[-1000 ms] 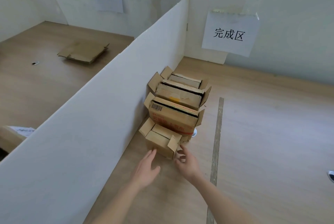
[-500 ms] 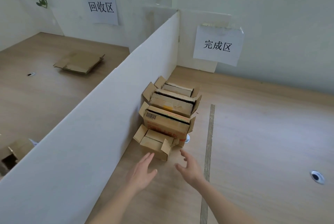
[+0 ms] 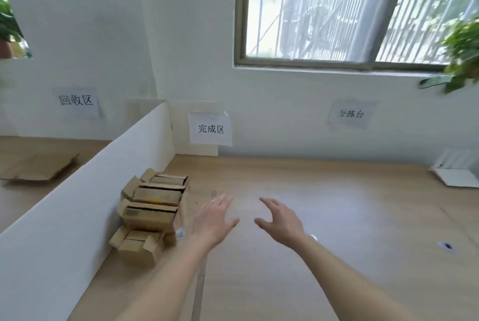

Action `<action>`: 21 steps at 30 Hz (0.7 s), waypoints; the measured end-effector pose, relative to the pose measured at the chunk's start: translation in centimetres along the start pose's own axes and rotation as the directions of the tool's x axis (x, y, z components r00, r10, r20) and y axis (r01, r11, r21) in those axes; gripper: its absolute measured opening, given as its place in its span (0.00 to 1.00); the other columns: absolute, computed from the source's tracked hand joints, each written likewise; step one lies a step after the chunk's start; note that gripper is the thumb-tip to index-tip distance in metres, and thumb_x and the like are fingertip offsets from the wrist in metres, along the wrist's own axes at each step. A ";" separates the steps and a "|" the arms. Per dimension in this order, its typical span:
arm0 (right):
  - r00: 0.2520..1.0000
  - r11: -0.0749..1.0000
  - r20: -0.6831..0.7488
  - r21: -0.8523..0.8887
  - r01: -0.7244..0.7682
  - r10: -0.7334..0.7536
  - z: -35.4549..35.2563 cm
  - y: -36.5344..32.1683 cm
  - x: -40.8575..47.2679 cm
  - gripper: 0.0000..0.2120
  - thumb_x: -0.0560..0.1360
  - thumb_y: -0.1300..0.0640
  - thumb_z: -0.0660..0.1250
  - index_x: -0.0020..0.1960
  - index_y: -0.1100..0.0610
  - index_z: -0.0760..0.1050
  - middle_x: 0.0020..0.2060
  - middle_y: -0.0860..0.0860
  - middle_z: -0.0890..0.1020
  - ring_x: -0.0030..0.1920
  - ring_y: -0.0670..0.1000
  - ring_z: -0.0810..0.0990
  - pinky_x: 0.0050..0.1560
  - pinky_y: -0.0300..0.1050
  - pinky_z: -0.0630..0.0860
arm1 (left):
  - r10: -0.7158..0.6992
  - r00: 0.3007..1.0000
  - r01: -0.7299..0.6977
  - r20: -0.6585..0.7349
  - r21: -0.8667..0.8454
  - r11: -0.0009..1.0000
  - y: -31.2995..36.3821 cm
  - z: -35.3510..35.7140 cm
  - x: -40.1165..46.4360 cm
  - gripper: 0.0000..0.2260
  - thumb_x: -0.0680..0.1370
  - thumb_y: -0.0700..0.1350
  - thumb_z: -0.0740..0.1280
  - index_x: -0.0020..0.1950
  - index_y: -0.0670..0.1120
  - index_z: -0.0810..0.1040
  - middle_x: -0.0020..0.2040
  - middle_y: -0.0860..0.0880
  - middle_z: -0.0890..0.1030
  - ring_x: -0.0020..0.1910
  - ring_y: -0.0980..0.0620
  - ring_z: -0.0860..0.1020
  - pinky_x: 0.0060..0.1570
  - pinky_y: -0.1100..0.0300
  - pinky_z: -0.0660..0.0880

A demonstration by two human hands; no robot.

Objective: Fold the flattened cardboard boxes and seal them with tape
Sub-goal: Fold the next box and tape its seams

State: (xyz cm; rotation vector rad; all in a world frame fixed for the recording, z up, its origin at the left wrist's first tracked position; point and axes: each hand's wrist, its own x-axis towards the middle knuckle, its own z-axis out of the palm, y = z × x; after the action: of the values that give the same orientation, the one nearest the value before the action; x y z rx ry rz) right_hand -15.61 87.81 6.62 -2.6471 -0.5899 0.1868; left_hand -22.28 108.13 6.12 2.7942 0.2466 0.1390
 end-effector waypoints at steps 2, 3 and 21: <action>0.998 0.998 -0.058 -0.064 -0.020 0.016 -6.3 3.7 -4.5 0.34 0.78 0.37 0.64 0.80 0.43 0.58 0.78 0.41 0.64 0.75 0.50 0.65 0.70 0.48 0.66 | 0.072 0.997 -0.072 -0.033 0.008 0.997 7.7 -0.9 -1.0 0.33 0.78 0.64 0.63 0.79 0.55 0.59 0.80 0.52 0.59 0.77 0.51 0.60 0.74 0.54 0.59; 0.996 0.995 -0.084 -0.094 -0.040 0.032 -9.2 5.7 -6.9 0.35 0.78 0.37 0.64 0.81 0.43 0.57 0.79 0.42 0.63 0.76 0.50 0.65 0.71 0.47 0.65 | 0.109 0.993 -0.109 -0.044 0.011 0.994 11.4 -1.1 -1.5 0.34 0.77 0.64 0.64 0.79 0.55 0.59 0.80 0.52 0.59 0.78 0.50 0.59 0.74 0.54 0.58; 0.730 0.763 -0.382 -0.088 -0.640 0.568 -36.6 40.1 -43.1 0.34 0.78 0.38 0.64 0.80 0.45 0.60 0.79 0.45 0.63 0.77 0.51 0.65 0.74 0.50 0.64 | 0.647 0.763 -0.644 0.005 -0.084 0.760 63.1 4.5 -9.2 0.34 0.77 0.64 0.65 0.79 0.54 0.59 0.79 0.51 0.61 0.77 0.50 0.60 0.75 0.54 0.56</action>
State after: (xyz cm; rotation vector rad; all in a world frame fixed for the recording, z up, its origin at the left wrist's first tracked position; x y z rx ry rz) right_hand -31.46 22.63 24.12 -2.8955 0.4224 -0.1550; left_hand -21.02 46.33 22.37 2.6723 -0.7383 0.2537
